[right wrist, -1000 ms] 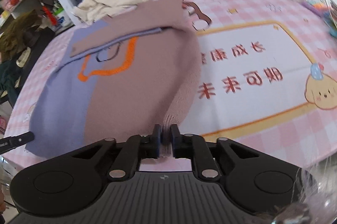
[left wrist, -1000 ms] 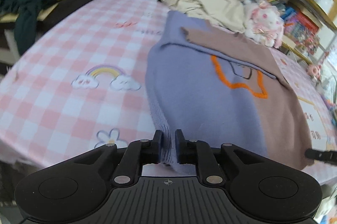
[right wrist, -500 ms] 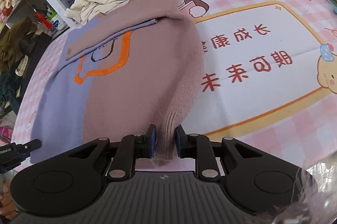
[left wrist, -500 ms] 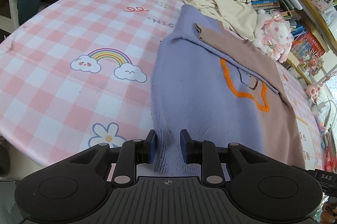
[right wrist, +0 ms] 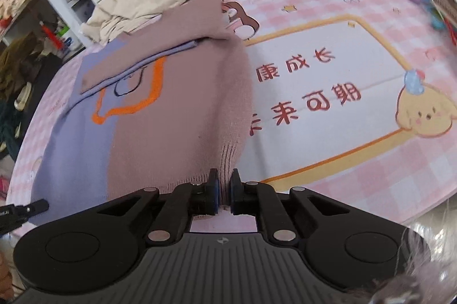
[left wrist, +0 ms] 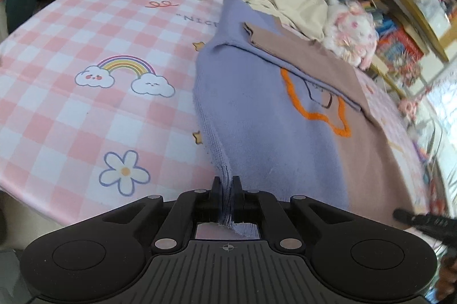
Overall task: Fold clothes
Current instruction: 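Grasp the sweater hem with the left gripper while the right gripper grasps the hem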
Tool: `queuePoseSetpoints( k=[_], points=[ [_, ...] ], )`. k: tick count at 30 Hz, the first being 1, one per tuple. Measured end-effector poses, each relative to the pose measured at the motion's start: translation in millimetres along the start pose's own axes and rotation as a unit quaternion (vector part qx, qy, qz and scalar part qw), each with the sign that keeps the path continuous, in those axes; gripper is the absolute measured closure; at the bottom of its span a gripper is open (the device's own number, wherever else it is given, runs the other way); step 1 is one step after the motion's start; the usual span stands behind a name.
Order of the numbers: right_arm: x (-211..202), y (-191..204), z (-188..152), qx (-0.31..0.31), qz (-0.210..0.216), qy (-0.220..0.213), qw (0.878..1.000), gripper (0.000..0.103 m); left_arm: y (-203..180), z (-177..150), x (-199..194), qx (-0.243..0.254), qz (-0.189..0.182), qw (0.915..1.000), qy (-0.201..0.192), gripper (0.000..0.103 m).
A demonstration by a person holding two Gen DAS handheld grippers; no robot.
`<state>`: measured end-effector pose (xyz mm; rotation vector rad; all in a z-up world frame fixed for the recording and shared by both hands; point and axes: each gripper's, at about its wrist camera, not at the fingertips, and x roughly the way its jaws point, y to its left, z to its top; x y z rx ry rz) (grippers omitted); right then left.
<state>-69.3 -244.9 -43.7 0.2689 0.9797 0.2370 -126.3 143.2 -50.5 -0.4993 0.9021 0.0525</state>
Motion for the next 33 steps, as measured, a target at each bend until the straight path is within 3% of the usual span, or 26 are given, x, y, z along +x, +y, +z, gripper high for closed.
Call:
queuePoseSetpoints(
  k=[14, 17, 33],
  points=[
    [9, -15, -2, 0.042, 0.021, 0.024, 0.999, 0.089, 16, 0, 4, -0.067, -0.033, 0.9971, 0.015, 0.094],
    [11, -18, -1, 0.049, 0.031, 0.031, 0.998, 0.096, 19, 0, 5, -0.089, -0.036, 0.9953, 0.013, 0.099],
    [-25, -33, -12, 0.017, 0.049, 0.015, 0.999, 0.096, -4, -27, -22, -0.08, -0.019, 0.9966, -0.003, 0.099]
  ],
)
